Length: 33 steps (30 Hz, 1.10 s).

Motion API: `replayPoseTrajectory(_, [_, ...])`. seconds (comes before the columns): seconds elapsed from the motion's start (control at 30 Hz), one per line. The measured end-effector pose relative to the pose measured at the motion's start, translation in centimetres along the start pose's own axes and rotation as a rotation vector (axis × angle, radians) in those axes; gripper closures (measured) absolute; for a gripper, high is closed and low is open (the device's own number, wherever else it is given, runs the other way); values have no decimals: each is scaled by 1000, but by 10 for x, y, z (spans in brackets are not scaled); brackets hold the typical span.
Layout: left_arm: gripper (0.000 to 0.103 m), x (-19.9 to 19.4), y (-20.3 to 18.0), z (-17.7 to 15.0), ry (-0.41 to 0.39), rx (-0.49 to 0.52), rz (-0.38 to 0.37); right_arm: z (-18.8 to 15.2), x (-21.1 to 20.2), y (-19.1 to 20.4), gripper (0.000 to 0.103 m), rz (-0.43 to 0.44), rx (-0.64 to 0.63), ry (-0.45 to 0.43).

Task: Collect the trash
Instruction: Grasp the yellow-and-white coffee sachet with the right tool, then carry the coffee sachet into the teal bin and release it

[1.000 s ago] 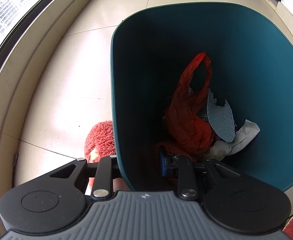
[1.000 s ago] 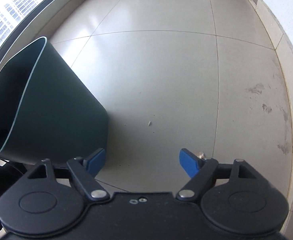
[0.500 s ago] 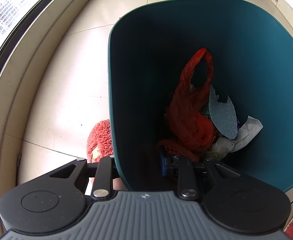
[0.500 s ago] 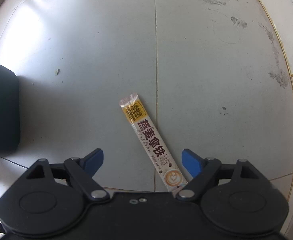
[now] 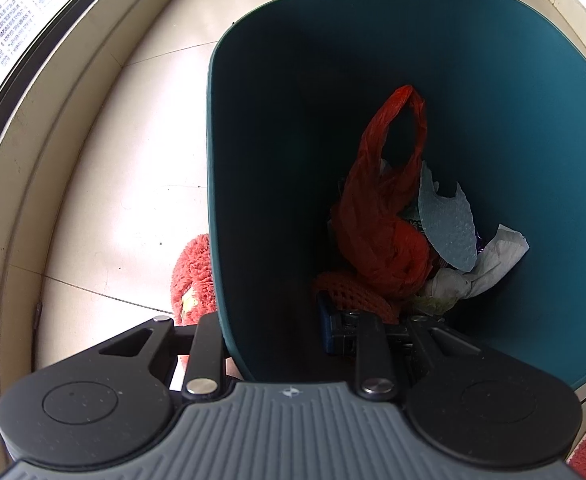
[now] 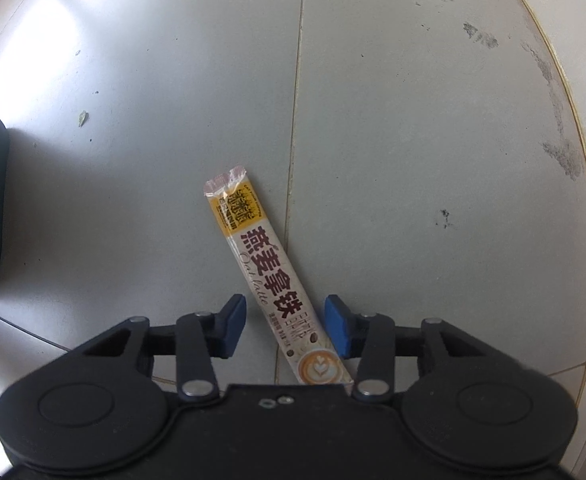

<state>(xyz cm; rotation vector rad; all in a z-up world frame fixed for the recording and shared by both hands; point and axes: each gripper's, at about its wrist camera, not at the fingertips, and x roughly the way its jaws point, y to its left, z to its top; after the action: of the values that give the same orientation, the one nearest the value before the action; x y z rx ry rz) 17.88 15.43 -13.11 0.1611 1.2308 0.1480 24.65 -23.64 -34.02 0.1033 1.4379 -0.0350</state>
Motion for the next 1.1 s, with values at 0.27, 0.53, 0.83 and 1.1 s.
replayPoseTrajectory(0.27, [76,1,-1,-1,-6,1,5,-4,-27,37,80,-31,11,-30])
replayPoseTrajectory(0.53, [76,-2,3,-2,-13,-9,-8,3,-127,74,81,72,21,-162])
replayPoseTrajectory(0.83, [76,-8,6,-2,-42,-10,-8,3,-274,155,81,234,-92,-324])
replayPoseTrajectory(1.1, [76,-14,12,-1,-54,-22,-25,19,-313,226,81,341,-210,-355])
